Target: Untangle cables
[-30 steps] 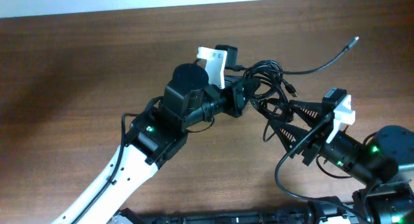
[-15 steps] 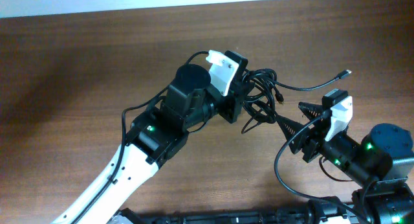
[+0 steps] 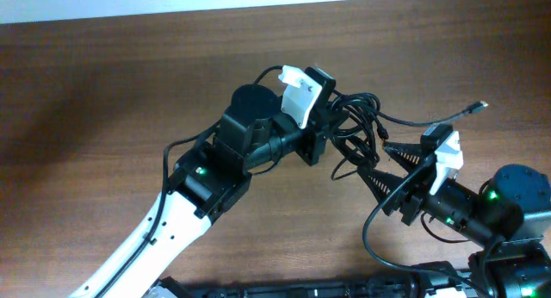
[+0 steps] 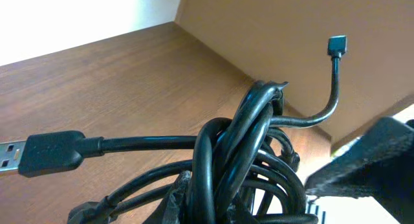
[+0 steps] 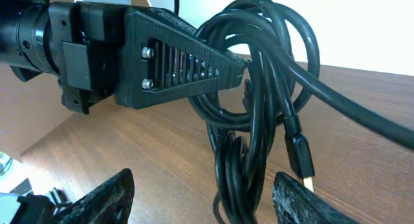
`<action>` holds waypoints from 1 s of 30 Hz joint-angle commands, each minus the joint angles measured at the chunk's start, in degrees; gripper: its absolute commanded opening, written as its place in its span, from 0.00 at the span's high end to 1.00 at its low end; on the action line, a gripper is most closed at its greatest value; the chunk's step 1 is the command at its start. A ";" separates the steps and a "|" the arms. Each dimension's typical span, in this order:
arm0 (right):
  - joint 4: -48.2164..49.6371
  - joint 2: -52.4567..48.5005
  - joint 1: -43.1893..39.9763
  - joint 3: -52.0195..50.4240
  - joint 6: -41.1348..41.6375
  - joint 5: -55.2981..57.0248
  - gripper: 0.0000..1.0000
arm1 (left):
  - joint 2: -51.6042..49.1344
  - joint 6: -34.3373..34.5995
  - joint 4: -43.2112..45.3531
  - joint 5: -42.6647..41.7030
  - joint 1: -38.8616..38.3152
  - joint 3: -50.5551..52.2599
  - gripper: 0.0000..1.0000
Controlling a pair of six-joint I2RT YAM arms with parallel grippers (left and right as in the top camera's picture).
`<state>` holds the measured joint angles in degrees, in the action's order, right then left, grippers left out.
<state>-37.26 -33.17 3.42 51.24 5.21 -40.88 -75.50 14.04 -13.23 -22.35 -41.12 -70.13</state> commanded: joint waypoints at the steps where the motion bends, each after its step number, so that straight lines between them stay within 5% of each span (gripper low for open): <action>1: 0.20 0.26 -0.04 0.87 -0.76 -0.90 0.29 | 0.17 -0.87 1.46 -4.87 0.13 -0.79 1.00; 11: 0.42 0.26 -0.07 0.83 -0.74 2.78 0.22 | 0.17 -0.90 3.21 -11.39 0.13 -0.79 1.00; 15: 0.35 0.26 -0.07 0.83 -0.72 4.31 0.51 | 0.17 -0.90 3.17 -12.46 0.13 -0.79 1.00; 22: 0.39 0.26 -0.07 0.83 -0.72 4.28 0.82 | 0.17 -0.87 3.15 -12.11 0.15 -0.79 1.00; 26: 0.63 0.28 -0.07 0.83 -0.72 4.28 0.96 | 0.17 2.71 -0.85 -2.03 0.15 -0.79 1.00; 30: 0.72 0.28 -0.07 0.83 -0.72 4.31 0.96 | 0.17 4.81 -2.49 1.86 0.15 -0.79 1.00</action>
<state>-37.26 -33.39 3.42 51.22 4.58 -36.01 -75.55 17.67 -15.38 -26.09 -41.43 -70.19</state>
